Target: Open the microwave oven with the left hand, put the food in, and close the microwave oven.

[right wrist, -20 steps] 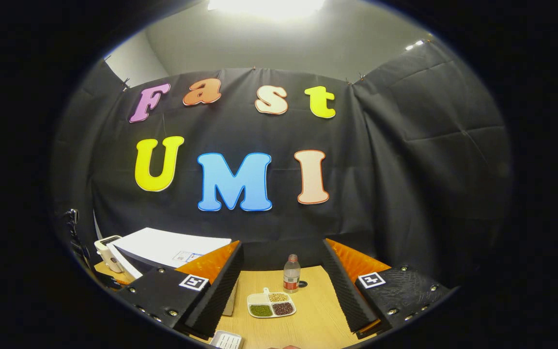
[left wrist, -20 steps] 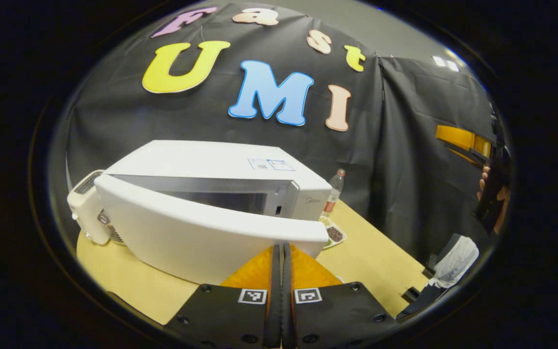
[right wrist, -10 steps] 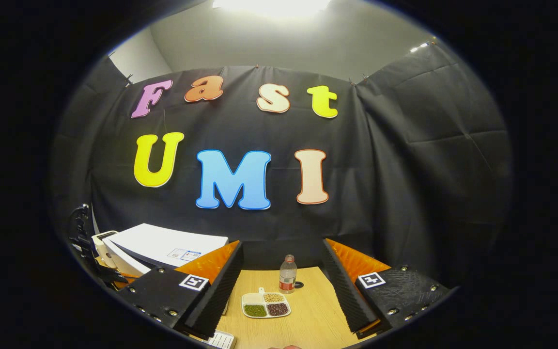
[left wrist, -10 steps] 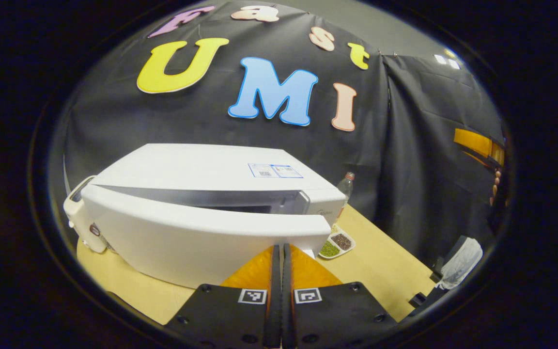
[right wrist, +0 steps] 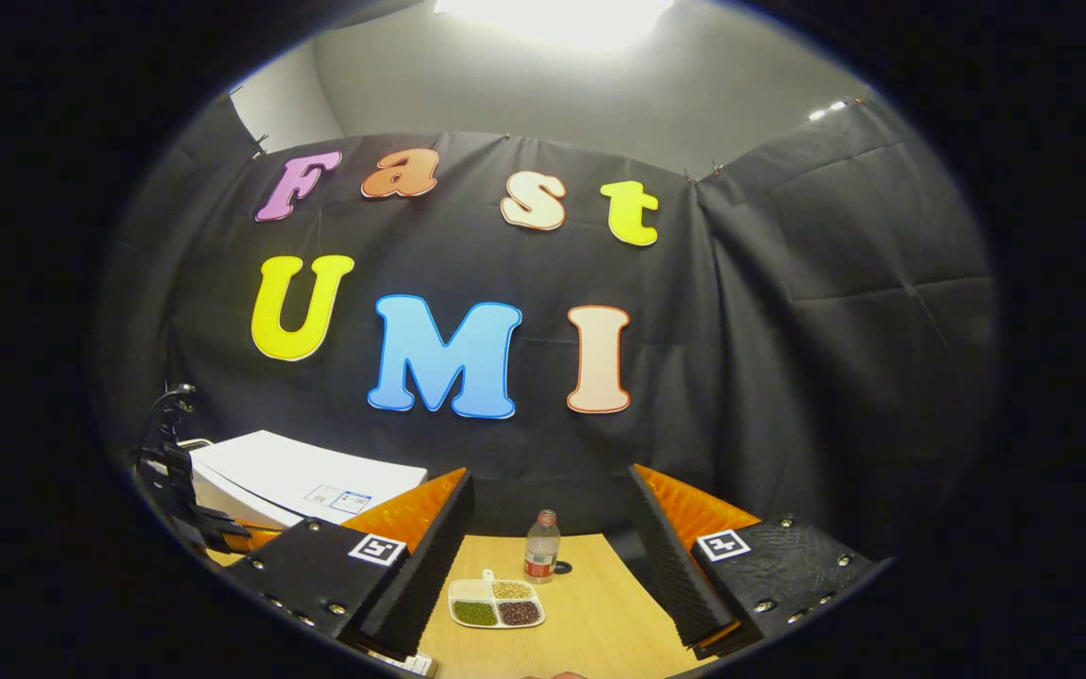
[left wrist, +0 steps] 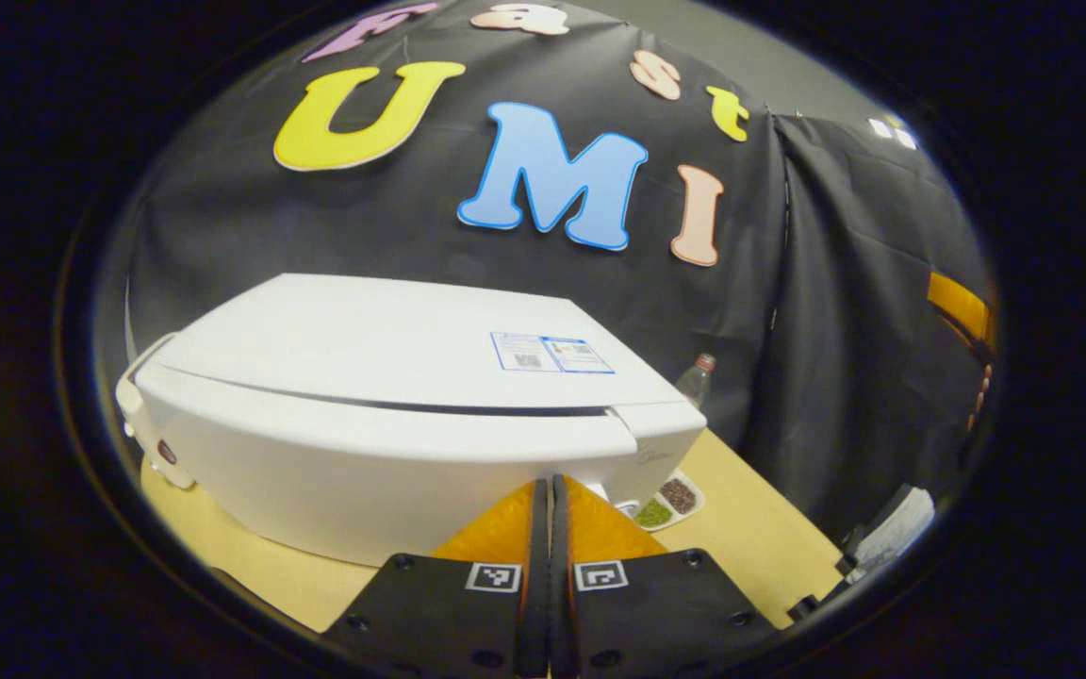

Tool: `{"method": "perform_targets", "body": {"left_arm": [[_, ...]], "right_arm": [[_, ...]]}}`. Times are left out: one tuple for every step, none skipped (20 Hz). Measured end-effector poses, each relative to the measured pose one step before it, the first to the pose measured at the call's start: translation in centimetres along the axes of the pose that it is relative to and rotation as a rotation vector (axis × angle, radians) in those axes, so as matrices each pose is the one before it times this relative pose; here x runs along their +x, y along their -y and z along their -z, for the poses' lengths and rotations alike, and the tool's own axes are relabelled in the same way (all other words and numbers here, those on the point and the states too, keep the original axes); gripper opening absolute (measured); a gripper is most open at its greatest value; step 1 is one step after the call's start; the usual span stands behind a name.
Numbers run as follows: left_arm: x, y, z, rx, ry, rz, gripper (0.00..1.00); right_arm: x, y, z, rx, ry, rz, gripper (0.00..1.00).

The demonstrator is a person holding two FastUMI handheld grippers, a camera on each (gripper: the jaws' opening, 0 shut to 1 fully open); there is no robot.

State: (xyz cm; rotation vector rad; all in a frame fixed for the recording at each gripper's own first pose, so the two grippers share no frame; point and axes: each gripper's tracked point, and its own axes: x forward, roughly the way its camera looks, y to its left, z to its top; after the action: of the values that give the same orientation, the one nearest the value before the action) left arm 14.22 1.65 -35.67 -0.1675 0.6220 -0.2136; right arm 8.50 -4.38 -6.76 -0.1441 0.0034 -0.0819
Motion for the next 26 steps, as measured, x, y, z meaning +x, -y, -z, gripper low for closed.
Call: {"method": "perform_targets", "body": {"left_arm": [[0.325,-0.017,-0.044,0.00201,0.00537,0.00326,0.06],[-0.062,0.051,-0.048,0.00893,0.00181,0.00102,0.07],[-0.038,-0.095,-0.079,0.00476,0.00015,-0.00658,0.07],[0.031,-0.177,0.330,0.00347,-0.00492,-0.00883,0.07],[0.127,-0.015,0.128,0.00489,-0.00310,-0.00563,0.08],[-0.090,0.074,0.032,0.00740,0.00175,-0.00132,0.07],[0.002,-0.047,-0.018,0.00309,0.00102,0.00017,0.08],[-0.021,-0.049,-0.062,-0.00104,0.00120,-0.00026,0.07],[0.015,0.001,-0.018,-0.00026,0.00337,-0.00289,0.07],[0.151,-0.084,-0.248,0.00672,0.00910,-0.00233,0.07],[0.230,-0.585,-0.526,0.01736,0.00937,-0.02948,0.07],[0.090,0.529,0.286,-0.03028,-0.02115,0.02467,0.07],[0.641,0.089,0.149,-0.00484,0.00160,0.01820,0.10],[-0.334,-0.033,-0.177,0.00932,0.00526,0.00081,0.07],[0.038,0.018,0.042,-0.01335,-0.00034,0.00715,0.07],[-0.163,0.079,0.012,-0.00080,-0.00113,0.00232,0.07],[0.049,0.039,-0.061,0.00948,0.00000,0.00065,0.07],[0.079,-0.122,0.064,0.01197,0.00058,-0.00276,0.07],[-0.211,-0.048,-0.144,0.00888,0.00004,-0.00931,0.07],[-0.369,-0.337,-0.784,0.00981,0.02474,-0.02012,0.07],[-0.596,-0.291,-1.461,0.01408,0.04034,-0.02078,0.07],[-1.198,-0.006,-2.202,0.02549,0.04577,-0.01187,0.07],[-1.405,-0.270,-2.787,0.04110,0.05705,-0.01936,0.07],[-1.693,-0.701,-3.384,0.05349,0.06495,-0.02794,0.07],[-1.614,-0.659,-3.562,0.04128,0.06950,-0.01971,0.07],[-1.441,-0.875,-3.173,0.02677,0.06567,-0.01817,0.11]], "right_arm": [[0.164,-0.201,0.154,-0.00217,-0.00767,-0.00409,0.96],[0.172,-0.221,0.258,0.00429,-0.00882,-0.00322,0.96],[0.115,-0.159,0.152,0.00785,-0.00769,-0.00148,0.96],[-0.035,-0.241,0.177,0.00559,-0.00551,-0.00196,0.96],[0.011,-0.103,0.012,0.00134,-0.00268,-0.00152,0.96],[0.025,-0.126,0.051,-0.00190,-0.00041,-0.00071,0.96],[0.062,-0.179,-0.004,-0.00167,-0.00072,-0.00181,0.96],[0.067,-0.236,-0.040,-0.00118,-0.00202,-0.00486,0.96],[-0.048,-0.285,0.118,-0.00154,-0.00307,-0.00770,0.96],[0.024,-0.189,0.006,-0.00294,-0.00475,-0.00365,0.96],[-0.004,-0.160,0.026,-0.00159,-0.00292,-0.00276,0.96],[-0.001,-0.069,0.065,-0.00284,-0.00425,-0.00127,0.96],[-0.135,0.010,0.116,-0.00585,-0.00500,0.00223,0.96],[0.006,0.143,0.151,-0.00088,-0.00279,0.00170,0.95],[0.038,0.002,0.124,0.00680,-0.00577,0.00229,0.96],[-0.143,-0.055,0.104,0.00686,-0.00454,-0.00085,0.96],[-0.059,-0.026,-0.028,0.00355,-0.00145,0.00116,0.96],[-0.025,0.034,0.081,0.00312,-0.00074,0.00062,0.96],[-0.006,-0.200,0.075,0.00369,-0.00156,-0.00268,0.96],[-0.051,-0.328,-0.098,0.00394,-0.00067,-0.00489,0.96],[0.068,-0.449,-0.182,0.00511,0.00281,-0.00652,0.96],[0.076,-0.602,-0.344,0.00698,0.00492,-0.01135,0.96],[0.088,-0.773,-0.392,0.00793,0.00387,-0.01346,0.96],[-0.049,-0.813,-0.355,0.01079,0.00352,-0.01374,0.96],[-0.013,-0.869,-0.591,0.01145,0.00647,-0.01414,0.95],[0.160,-0.764,-0.567,0.00936,0.00497,-0.00977,0.96]]}}
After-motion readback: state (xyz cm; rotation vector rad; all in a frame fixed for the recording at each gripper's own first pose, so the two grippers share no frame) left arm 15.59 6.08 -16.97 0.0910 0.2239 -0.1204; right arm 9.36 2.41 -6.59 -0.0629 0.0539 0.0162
